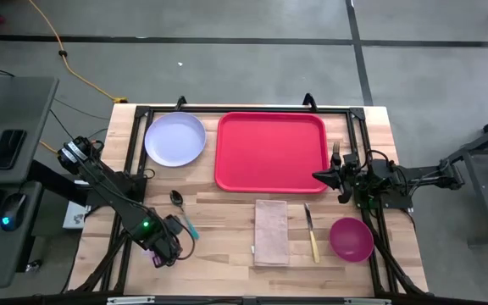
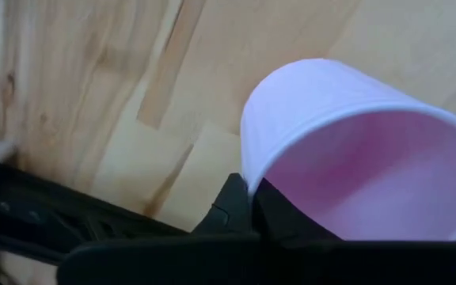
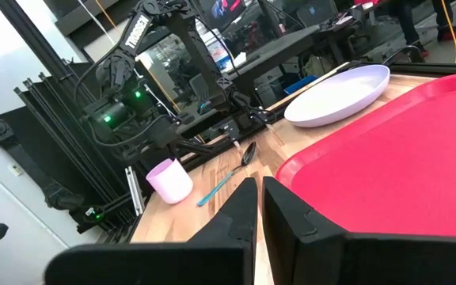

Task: Set up tray
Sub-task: Put the pink cup on the top left of the red serving tray

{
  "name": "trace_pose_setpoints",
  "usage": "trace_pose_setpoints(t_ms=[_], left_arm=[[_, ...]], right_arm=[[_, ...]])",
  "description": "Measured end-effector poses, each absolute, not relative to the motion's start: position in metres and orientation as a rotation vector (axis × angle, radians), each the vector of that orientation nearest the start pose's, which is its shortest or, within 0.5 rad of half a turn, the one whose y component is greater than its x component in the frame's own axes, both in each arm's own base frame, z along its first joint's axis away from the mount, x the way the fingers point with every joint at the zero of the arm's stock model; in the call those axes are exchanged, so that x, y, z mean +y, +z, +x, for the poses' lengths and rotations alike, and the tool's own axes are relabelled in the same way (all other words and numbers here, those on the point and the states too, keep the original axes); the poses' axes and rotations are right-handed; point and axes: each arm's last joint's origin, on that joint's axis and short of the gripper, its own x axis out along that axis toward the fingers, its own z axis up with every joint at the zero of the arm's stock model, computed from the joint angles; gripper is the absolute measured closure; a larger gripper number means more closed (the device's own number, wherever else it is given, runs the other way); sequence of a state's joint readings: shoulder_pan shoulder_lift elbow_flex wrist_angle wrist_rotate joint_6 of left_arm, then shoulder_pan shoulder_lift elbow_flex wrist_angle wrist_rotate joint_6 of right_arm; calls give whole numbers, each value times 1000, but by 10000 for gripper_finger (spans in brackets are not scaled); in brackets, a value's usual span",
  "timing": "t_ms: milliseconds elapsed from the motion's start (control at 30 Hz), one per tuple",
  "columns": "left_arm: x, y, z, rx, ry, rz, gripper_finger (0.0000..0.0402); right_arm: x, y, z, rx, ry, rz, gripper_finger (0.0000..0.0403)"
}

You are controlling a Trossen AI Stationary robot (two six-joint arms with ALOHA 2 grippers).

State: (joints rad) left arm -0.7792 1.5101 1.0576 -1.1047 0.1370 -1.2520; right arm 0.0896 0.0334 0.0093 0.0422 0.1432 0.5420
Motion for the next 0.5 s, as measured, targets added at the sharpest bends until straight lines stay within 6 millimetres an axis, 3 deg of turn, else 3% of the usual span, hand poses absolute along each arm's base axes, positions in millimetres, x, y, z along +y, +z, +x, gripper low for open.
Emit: trace_pose_setpoints(t_ms=[500], left_arm=[[-184, 218, 178, 1682, 414, -650, 388]], right_arm=[[5, 168, 99, -32, -47, 544, 402]])
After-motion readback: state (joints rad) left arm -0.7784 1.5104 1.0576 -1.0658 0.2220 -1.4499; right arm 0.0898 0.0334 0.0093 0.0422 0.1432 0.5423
